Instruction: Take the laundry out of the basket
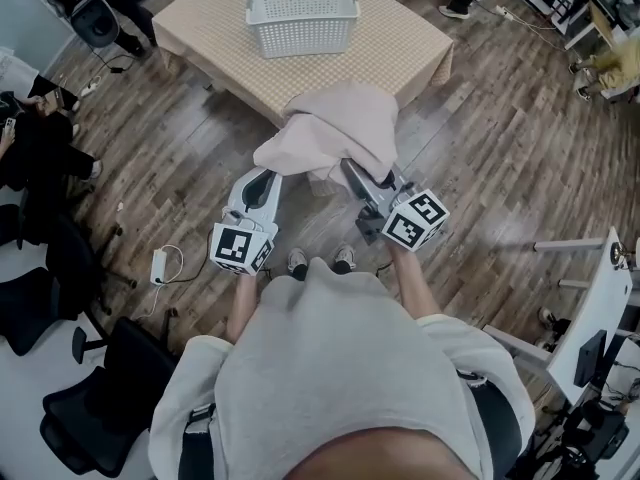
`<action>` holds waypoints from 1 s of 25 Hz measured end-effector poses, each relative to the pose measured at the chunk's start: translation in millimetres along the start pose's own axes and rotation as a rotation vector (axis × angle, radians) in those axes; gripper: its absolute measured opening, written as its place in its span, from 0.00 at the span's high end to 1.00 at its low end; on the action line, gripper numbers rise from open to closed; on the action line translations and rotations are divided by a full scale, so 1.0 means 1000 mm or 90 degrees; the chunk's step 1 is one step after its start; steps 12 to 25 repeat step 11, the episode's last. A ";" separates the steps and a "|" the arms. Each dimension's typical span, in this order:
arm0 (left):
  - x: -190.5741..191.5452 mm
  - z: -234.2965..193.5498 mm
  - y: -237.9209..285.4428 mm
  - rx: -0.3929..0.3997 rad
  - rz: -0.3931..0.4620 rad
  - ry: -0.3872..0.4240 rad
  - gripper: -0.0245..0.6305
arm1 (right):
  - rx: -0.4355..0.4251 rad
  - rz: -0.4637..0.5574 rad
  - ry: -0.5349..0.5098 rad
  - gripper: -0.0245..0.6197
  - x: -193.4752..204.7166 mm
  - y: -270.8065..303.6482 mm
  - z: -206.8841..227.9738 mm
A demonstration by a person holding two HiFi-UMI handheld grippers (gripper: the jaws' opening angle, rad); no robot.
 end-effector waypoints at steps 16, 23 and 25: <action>-0.002 -0.004 0.006 0.005 -0.001 0.004 0.95 | -0.002 0.002 -0.021 0.81 -0.002 0.004 0.005; -0.002 -0.004 0.006 0.005 -0.001 0.004 0.95 | -0.002 0.002 -0.021 0.81 -0.002 0.004 0.005; -0.002 -0.004 0.006 0.005 -0.001 0.004 0.95 | -0.002 0.002 -0.021 0.81 -0.002 0.004 0.005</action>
Point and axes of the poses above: the fingertips, and each gripper's own axes: y forward along the fingers, z to its right, x out of its underside, the point moved 7 cm from there along -y, backward along the fingers, and after that the axes turned 2 degrees about -x, right-handed, at the moved point
